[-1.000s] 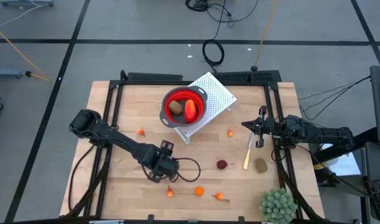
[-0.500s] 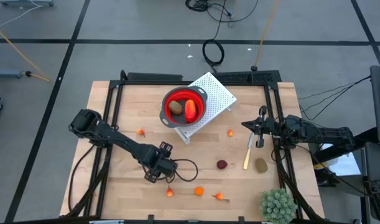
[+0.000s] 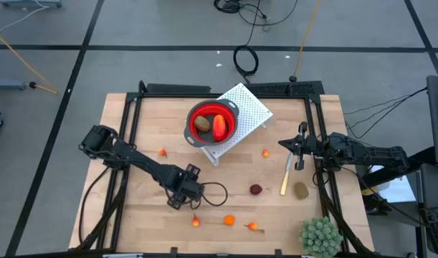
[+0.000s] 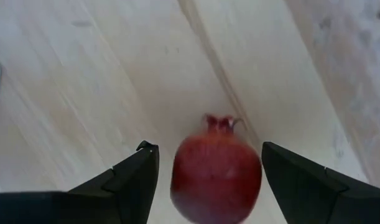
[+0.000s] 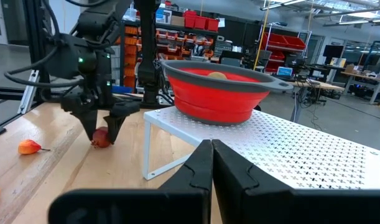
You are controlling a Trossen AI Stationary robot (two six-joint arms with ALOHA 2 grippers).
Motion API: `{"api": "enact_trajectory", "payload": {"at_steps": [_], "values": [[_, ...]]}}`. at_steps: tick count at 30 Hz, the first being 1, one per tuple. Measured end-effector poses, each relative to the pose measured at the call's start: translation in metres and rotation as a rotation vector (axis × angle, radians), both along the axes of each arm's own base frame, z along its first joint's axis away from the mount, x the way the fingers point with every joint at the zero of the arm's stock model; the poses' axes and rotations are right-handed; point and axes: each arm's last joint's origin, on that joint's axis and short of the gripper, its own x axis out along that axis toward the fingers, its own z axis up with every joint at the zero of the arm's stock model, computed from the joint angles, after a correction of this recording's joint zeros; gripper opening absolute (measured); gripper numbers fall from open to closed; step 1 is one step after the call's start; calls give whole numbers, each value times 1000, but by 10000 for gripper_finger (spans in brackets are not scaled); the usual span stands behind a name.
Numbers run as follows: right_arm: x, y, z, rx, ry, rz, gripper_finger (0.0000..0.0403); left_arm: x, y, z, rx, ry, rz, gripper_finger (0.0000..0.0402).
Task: Pick & Place Fruit
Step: Put the left pomegranate into the red strainer bowl on the shelf
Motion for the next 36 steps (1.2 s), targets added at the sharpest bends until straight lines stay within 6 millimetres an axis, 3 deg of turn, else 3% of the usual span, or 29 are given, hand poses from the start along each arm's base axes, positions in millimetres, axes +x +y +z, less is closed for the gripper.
{"api": "enact_trajectory", "payload": {"at_steps": [20, 30, 36], "values": [[0, 0, 0, 0, 0, 0, 0, -2, 2, -3, 37, -1, 0, 279], [0, 0, 0, 0, 0, -1, 0, -2, 1, -3, 20, -1, 0, 183], [0, 0, 0, 0, 0, 0, 0, -1, 0, 0, 5, -1, 27, 181]]}}
